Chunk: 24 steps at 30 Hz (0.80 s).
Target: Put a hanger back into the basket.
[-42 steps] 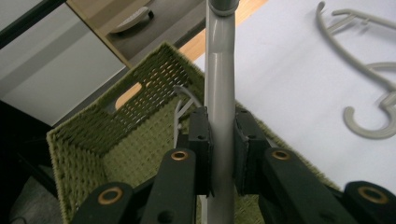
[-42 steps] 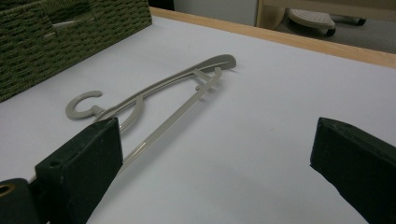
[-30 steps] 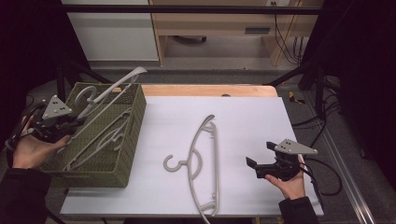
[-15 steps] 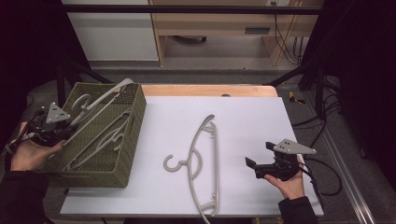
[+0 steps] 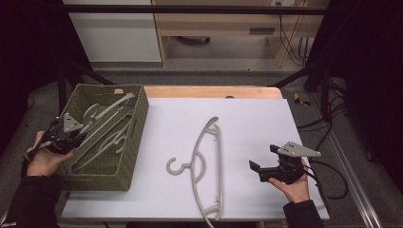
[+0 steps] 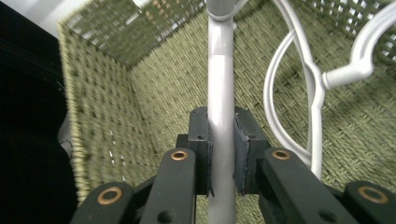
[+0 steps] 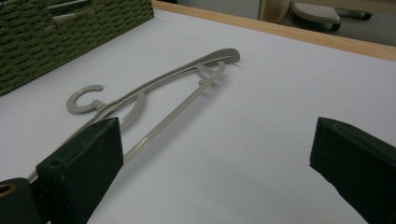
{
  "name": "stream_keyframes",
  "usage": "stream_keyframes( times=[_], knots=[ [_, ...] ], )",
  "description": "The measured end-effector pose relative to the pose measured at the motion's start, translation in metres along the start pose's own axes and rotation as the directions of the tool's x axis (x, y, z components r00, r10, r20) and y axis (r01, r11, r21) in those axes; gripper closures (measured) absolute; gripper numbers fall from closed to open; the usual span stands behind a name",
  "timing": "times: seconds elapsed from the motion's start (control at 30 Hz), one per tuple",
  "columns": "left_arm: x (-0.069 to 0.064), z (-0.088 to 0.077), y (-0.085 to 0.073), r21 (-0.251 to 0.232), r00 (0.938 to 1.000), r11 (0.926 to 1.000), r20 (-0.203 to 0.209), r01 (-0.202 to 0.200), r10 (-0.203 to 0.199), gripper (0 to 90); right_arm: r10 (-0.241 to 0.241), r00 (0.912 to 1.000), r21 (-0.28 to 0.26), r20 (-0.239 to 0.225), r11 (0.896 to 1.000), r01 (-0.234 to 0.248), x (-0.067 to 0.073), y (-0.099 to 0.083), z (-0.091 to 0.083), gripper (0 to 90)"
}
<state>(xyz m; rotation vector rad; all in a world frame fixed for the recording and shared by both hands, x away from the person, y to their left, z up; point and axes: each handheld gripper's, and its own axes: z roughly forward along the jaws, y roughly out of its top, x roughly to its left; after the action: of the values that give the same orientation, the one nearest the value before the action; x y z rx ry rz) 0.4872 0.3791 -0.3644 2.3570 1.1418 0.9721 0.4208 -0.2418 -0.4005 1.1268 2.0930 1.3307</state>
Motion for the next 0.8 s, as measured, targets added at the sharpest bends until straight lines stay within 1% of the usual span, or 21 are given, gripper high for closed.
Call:
stream_keyframes(
  times=[0.1,0.2,0.23,0.27,0.33,0.37,0.4,0.43,0.47,0.5,0.53,0.57,0.6,0.63,0.67,0.7,0.73,0.77,0.8],
  knots=[
    [-0.002,0.01,-0.006,0.014,0.9999,0.9999,0.012,0.01,-0.01,79.5,0.002,1.0,0.003,-0.001,1.0,-0.002,0.001,0.0,0.001,3.3],
    [-0.004,0.014,-0.008,0.01,0.9998,0.9999,0.015,0.012,-0.012,79.2,-0.005,1.0,0.007,-0.003,1.0,0.005,0.001,-0.001,0.002,3.4],
    [-0.007,0.016,-0.006,0.033,0.9996,0.9993,0.025,-0.016,0.015,79.1,-0.004,1.0,0.008,-0.004,1.0,0.004,0.001,-0.001,0.002,3.4],
    [-0.007,0.016,-0.006,0.033,0.9996,0.9993,0.025,-0.016,0.015,79.1,-0.004,1.0,0.009,-0.004,1.0,0.004,0.001,-0.001,0.002,3.5],
    [-0.006,0.016,-0.005,0.047,0.9987,0.9989,0.051,-0.006,0.004,78.7,-0.005,1.0,0.008,-0.005,1.0,0.005,0.002,0.0,0.002,3.6],
    [-0.006,0.016,-0.005,0.047,0.9987,0.9989,0.051,-0.006,0.004,78.6,-0.006,0.9999,0.007,-0.008,1.0,0.006,0.002,0.0,0.002,3.7],
    [-0.006,0.016,-0.004,0.06,0.9986,0.9982,0.053,-0.004,0.001,78.3,-0.009,0.9999,0.008,-0.008,1.0,0.009,0.003,0.0,0.002,3.7],
    [-0.005,0.016,-0.004,0.058,0.9976,0.9983,0.068,0.011,-0.015,77.8,-0.008,0.9999,0.008,-0.009,1.0,0.008,0.004,0.001,0.002,3.7],
    [-0.005,0.016,-0.004,0.058,0.9976,0.9983,0.068,0.011,-0.015,76.5,-0.008,0.9999,0.008,-0.009,1.0,0.008,0.004,0.001,0.002,3.7],
    [-0.005,0.015,-0.003,0.067,0.996,0.9977,0.088,0.01,-0.016,76.5,-0.012,0.9999,0.008,-0.012,1.0,0.012,0.004,0.002,0.002,3.8],
    [-0.005,0.015,-0.003,0.073,0.9953,0.9973,0.095,0.01,-0.017,73.8,-0.021,0.9997,0.005,-0.013,1.0,0.021,0.006,0.003,0.002,3.9],
    [-0.006,0.013,-0.002,0.069,0.9928,0.9974,0.117,0.019,-0.027,72.6,-0.022,0.9997,0.005,-0.013,1.0,0.022,0.007,0.004,0.001,3.8],
    [-0.006,0.011,-0.002,0.069,0.9915,0.9973,0.126,0.024,-0.032,70.9,-0.025,0.9996,0.004,-0.013,1.0,0.025,0.008,0.005,0.001,3.9],
    [-0.006,0.01,-0.002,0.064,0.9895,0.9971,0.136,0.04,-0.049,69.8,-0.027,0.9995,0.005,-0.012,1.0,0.027,0.009,0.006,0.001,3.9],
    [-0.005,0.008,-0.002,0.055,0.9872,0.9972,0.149,0.05,-0.058,67.9,-0.031,0.9994,0.004,-0.013,1.0,0.031,0.01,0.007,0.001,3.9],
    [-0.005,0.006,-0.002,0.044,0.9832,0.9969,0.168,0.065,-0.071,67.2,-0.031,0.9994,0.001,-0.013,1.0,0.031,0.01,0.008,0.001,4.0],
    [-0.006,0.004,-0.001,0.032,0.9823,0.9969,0.171,0.072,-0.077,66.2,-0.03,0.9995,0.0,-0.014,1.0,0.03,0.011,0.009,0.001,4.0],
    [-0.006,0.001,-0.001,0.019,0.9831,0.997,0.166,0.075,-0.077,66.1,-0.034,0.9994,-0.001,-0.009,0.999,0.034,0.012,0.009,0.001,4.0],
    [-0.007,-0.001,0.0,0.009,0.9806,0.9964,0.177,0.084,-0.084,64.8,-0.037,0.9993,-0.001,-0.009,0.999,0.037,0.013,0.01,0.0,4.0]
  ],
)
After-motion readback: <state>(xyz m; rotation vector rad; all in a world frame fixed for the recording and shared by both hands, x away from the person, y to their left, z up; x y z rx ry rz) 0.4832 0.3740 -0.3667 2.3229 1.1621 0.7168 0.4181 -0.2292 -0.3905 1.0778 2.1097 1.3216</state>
